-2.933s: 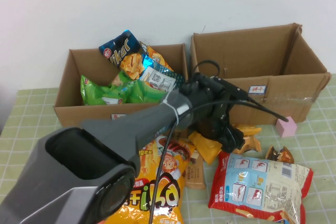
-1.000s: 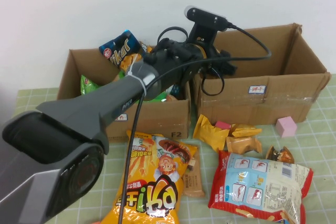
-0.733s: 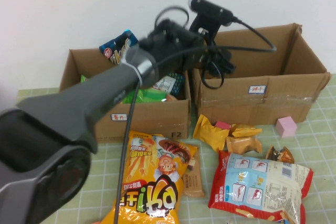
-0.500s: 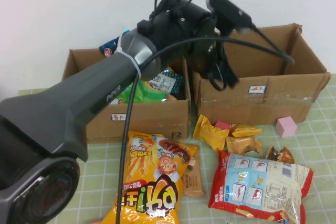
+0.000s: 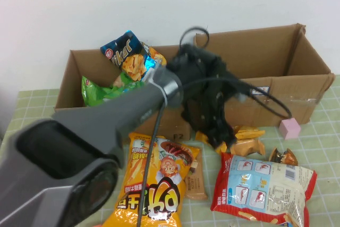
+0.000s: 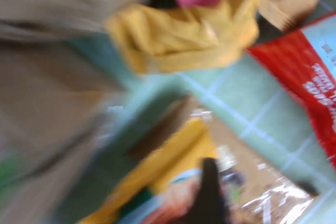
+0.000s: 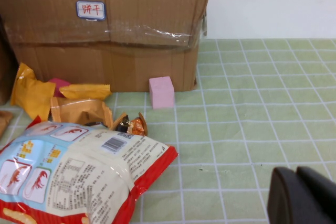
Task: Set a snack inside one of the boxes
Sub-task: Pick up the biscuit
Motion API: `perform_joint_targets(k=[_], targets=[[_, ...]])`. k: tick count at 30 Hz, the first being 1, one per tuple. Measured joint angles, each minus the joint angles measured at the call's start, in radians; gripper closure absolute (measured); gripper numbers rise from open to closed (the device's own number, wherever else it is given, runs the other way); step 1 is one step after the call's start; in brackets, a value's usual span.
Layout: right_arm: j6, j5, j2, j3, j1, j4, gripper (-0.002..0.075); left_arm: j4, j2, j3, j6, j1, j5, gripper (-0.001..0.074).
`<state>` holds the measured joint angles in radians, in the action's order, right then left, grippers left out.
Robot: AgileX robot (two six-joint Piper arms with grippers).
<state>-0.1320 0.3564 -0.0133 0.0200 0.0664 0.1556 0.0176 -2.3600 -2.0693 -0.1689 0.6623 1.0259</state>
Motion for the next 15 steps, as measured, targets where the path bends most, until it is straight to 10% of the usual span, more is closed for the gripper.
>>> perform_joint_targets(k=[5,15], targets=[[0.000,0.000,0.000,0.000,0.000,0.000,0.0728,0.069,-0.112,0.000,0.002,0.000,-0.067,0.0073],[0.000,0.000,0.000,0.000,0.000,0.000,0.0728,-0.018,-0.169,0.000,0.121,0.000,-0.318,0.0043]])
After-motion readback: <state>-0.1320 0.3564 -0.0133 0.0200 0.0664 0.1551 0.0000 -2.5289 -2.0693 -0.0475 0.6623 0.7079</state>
